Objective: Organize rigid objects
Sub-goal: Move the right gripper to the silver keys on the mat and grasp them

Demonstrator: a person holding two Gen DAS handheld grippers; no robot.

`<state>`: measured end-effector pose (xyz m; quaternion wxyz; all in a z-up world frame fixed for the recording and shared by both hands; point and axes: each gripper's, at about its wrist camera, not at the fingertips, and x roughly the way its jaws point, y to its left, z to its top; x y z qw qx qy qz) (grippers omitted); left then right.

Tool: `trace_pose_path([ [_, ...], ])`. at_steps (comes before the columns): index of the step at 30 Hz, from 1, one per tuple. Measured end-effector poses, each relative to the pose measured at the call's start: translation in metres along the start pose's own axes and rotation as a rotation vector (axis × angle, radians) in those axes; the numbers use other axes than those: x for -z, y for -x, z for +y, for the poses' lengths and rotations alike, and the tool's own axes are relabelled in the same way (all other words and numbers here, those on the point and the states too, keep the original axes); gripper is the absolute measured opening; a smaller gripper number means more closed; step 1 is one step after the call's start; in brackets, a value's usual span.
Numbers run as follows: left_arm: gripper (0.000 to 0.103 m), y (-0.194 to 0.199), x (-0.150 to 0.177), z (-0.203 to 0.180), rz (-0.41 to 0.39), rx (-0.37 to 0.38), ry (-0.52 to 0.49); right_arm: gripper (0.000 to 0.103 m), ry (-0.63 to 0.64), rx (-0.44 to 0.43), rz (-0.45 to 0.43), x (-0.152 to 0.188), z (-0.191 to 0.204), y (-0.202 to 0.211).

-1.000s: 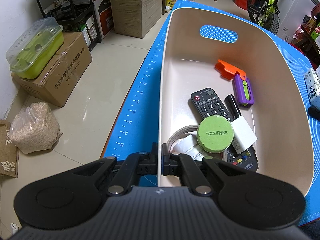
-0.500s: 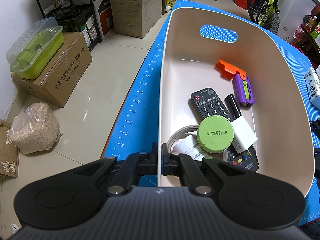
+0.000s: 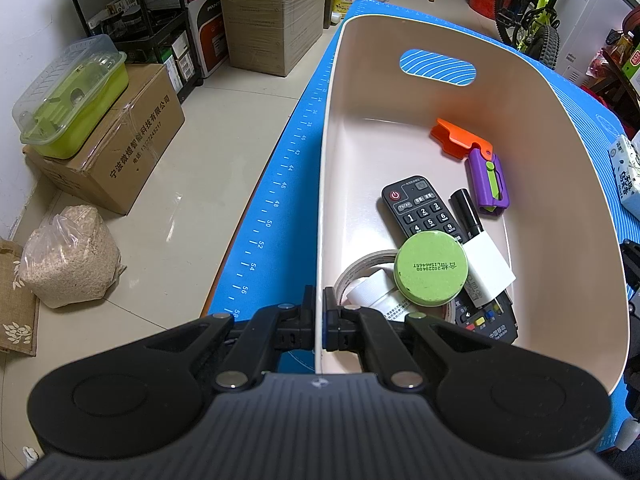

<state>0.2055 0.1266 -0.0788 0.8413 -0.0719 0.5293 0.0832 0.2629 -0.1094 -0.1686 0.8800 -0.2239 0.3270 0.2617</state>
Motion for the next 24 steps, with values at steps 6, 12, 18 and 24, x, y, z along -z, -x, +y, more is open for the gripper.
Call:
trace_pose_path([
  [6,0.003,0.001,0.000,0.002,0.000,0.000,0.001,0.041,-0.030,0.055,-0.013,-0.004,-0.009,0.004],
  [12,0.003,0.001,0.000,0.001,0.000,-0.001,0.000,0.029,-0.082,0.001,0.015,-0.003,-0.017,-0.006],
  [18,0.003,0.001,0.000,0.001,0.000,-0.001,0.000,0.013,-0.093,-0.019,0.020,-0.004,-0.010,-0.009],
  [24,0.003,0.001,0.000,0.001,0.001,-0.001,0.000,0.013,-0.193,-0.012,-0.011,-0.007,-0.024,0.004],
])
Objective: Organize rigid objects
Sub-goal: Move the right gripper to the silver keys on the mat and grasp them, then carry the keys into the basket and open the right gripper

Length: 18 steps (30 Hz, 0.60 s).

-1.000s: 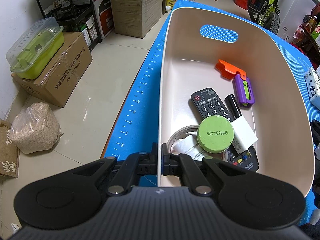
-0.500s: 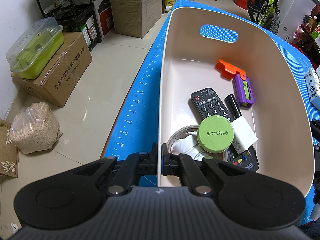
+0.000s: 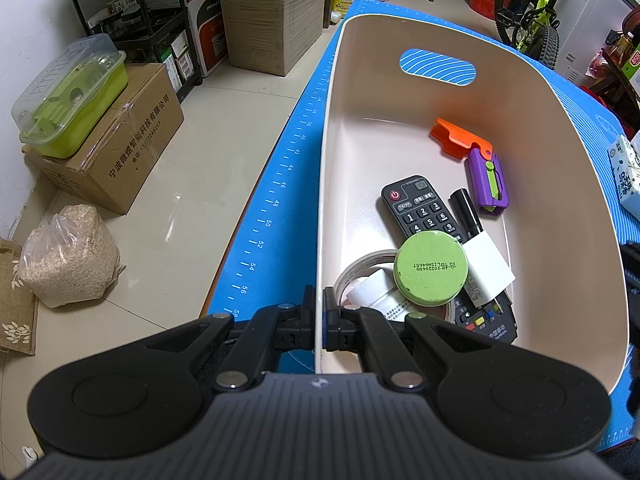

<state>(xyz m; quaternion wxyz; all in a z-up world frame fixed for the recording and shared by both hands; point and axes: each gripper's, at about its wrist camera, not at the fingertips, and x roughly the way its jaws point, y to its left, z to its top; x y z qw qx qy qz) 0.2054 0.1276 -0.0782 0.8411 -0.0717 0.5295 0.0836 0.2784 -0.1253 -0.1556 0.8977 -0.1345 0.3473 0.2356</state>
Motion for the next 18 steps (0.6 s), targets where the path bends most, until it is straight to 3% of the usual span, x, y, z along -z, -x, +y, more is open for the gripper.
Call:
trace_pose_path([
  [18,0.003,-0.001,-0.001,0.002,0.000,-0.001,-0.001,0.013,-0.040,0.026,-0.242,-0.077,-0.016,0.077],
])
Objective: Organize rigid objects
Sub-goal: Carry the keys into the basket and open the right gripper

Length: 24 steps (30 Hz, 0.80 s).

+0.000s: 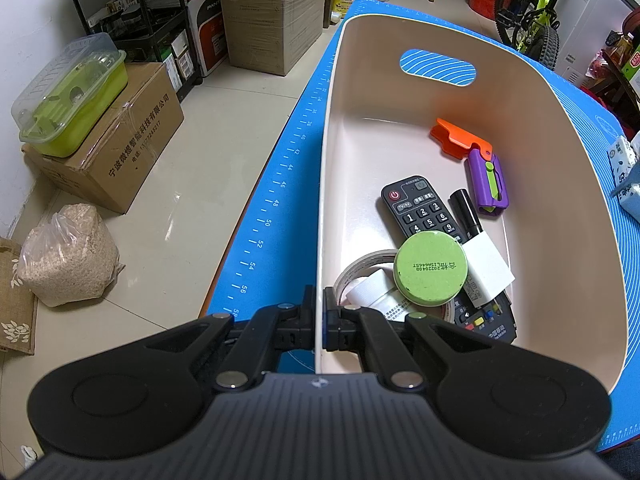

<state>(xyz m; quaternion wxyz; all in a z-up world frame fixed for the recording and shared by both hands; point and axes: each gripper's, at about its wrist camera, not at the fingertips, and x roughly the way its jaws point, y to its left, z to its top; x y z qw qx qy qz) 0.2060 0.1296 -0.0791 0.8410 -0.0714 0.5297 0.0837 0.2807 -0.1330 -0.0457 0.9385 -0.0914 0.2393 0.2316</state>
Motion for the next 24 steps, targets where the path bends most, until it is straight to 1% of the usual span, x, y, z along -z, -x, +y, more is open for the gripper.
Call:
trace_pose_path([
  [5,0.003,0.000,0.000,0.000,0.000,0.000,0.000,0.013,-0.009,-0.044,-0.073,-0.024,0.014,0.014],
  [7,0.003,0.000,0.000,0.000,0.000,0.000,0.001,0.013,-0.011,-0.077,-0.091,-0.031,0.023,0.019],
  [12,0.003,0.000,0.000,0.000,0.000,0.000,0.001,0.013,0.015,-0.161,-0.094,-0.040,0.054,0.015],
  [17,0.003,0.000,0.000,0.000,0.000,0.000,0.001,0.013,0.029,-0.208,-0.023,-0.033,0.080,-0.004],
  [24,0.003,0.000,0.000,0.001,0.000,0.002,0.003,0.013,0.021,-0.212,0.128,-0.008,0.093,-0.029],
])
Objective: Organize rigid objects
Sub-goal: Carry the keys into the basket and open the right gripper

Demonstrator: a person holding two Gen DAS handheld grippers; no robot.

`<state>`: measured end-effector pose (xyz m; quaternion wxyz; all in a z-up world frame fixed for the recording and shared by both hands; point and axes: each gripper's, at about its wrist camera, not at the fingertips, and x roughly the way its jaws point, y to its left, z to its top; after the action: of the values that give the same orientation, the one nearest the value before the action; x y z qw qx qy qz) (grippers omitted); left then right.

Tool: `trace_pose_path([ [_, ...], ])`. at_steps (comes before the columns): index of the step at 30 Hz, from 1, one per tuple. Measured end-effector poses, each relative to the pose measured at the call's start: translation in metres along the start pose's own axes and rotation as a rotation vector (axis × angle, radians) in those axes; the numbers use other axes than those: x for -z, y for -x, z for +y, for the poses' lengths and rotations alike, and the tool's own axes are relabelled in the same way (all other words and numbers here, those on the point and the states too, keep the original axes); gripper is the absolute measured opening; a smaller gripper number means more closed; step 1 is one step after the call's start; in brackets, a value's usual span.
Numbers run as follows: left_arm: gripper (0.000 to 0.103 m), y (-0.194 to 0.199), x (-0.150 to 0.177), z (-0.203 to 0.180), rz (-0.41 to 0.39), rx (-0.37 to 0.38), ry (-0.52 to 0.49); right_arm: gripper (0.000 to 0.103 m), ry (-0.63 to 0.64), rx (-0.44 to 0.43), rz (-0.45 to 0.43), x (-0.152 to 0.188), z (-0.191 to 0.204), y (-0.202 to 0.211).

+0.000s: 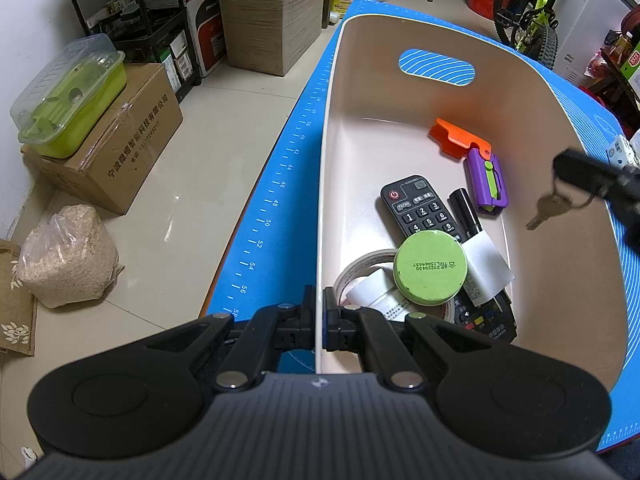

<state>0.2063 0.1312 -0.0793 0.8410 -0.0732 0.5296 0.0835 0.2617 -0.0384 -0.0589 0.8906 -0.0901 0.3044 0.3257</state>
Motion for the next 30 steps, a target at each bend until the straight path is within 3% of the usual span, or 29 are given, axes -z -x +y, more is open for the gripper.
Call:
trace_pose_path([
  [10,0.004,0.000,-0.001,-0.003,-0.002,-0.019,-0.007,0.015,-0.024,0.015,0.088,0.015,0.004,-0.013],
  [12,0.004,0.001,0.000,-0.004,-0.008,-0.026,-0.010,0.020,-0.039,0.021,0.086,0.016,0.003,-0.010],
  [13,0.006,0.002,0.000,-0.006,-0.014,-0.029,-0.014,0.028,-0.041,0.022,0.083,0.016,0.003,-0.007],
  [15,0.015,0.006,0.001,-0.010,-0.032,-0.036,-0.032,0.053,-0.052,0.032,0.074,0.015,0.000,0.001],
  [17,0.040,0.014,0.002,-0.015,-0.065,-0.049,-0.058,0.063,-0.072,0.049,0.059,0.014,-0.002,0.010],
  [20,0.064,0.030,0.005,-0.024,-0.135,-0.073,-0.100,0.072,-0.097,0.075,0.043,0.015,-0.006,0.028],
  [23,0.081,0.047,0.009,-0.032,-0.184,-0.057,-0.110,0.080,-0.116,0.128,0.037,0.020,-0.009,0.045],
  [25,0.087,0.058,0.012,-0.036,-0.210,-0.034,-0.110,0.082,-0.137,0.150,0.041,0.026,-0.010,0.057],
  [30,0.088,0.079,0.028,-0.056,-0.244,-0.027,-0.163,0.093,-0.163,0.188,0.042,0.035,-0.006,0.088],
])
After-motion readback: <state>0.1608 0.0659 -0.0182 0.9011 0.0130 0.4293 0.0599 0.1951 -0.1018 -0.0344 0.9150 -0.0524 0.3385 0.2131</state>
